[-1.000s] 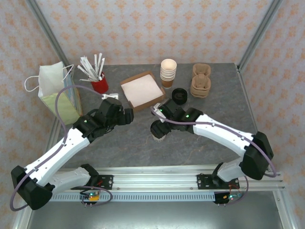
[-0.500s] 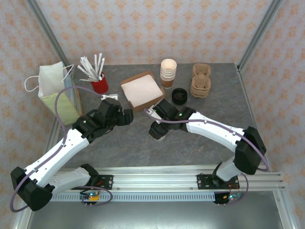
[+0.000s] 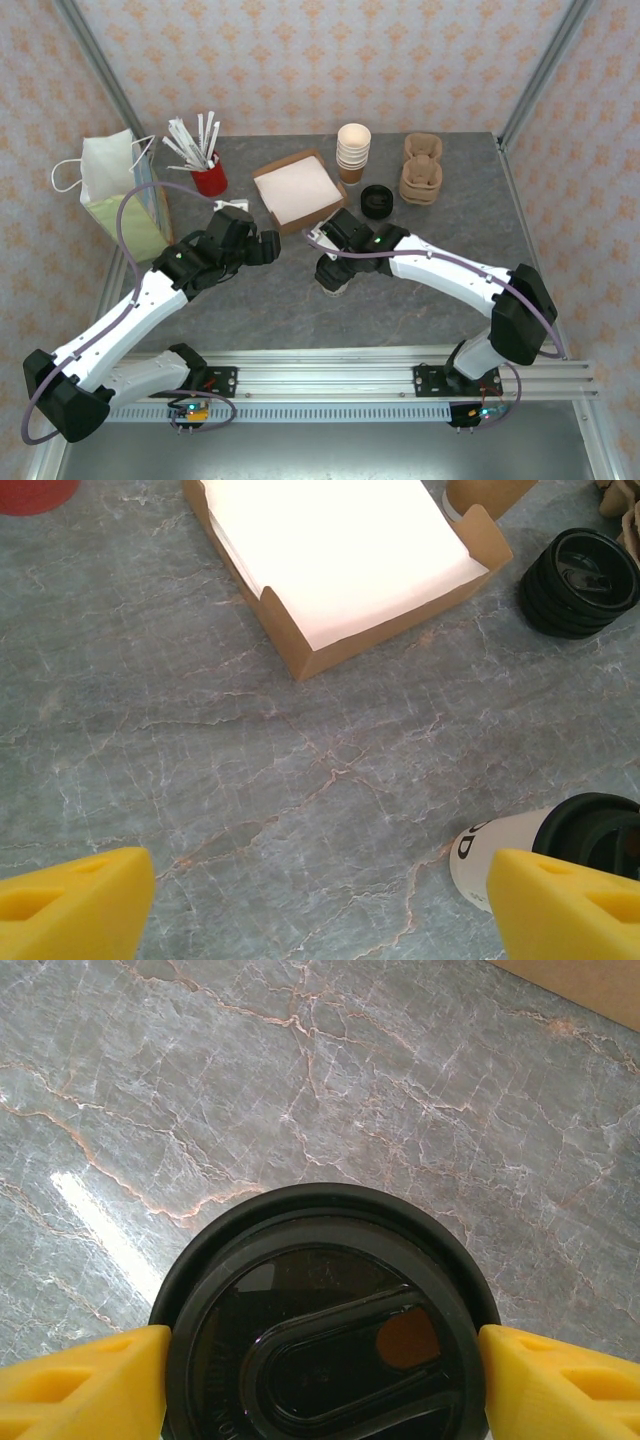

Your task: Pack the takeout coffee

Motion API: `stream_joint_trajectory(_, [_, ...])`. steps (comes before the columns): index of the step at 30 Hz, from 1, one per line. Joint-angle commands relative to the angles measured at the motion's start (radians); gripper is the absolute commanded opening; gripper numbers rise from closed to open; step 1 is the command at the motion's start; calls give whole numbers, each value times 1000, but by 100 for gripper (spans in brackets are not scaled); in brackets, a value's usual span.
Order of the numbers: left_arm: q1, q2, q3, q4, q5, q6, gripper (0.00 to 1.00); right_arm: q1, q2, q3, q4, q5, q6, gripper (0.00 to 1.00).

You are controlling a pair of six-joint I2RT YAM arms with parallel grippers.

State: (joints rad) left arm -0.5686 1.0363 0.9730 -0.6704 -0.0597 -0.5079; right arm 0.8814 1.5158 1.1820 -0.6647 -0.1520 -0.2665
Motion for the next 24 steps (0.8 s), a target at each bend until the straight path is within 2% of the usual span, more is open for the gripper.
stream_joint_trajectory(1, [8, -16, -10, -17, -6, -3, 87, 6, -6, -34, -25, 38, 22, 76])
stream_joint_trajectory(13, [8, -9, 12, -25, -6, -3, 87, 19, 2, -90, -39, 70, 72, 67])
stream_joint_trajectory(24, [8, 5, 34, -40, -12, -1, 86, 19, 79, -50, -159, 59, 109, 62])
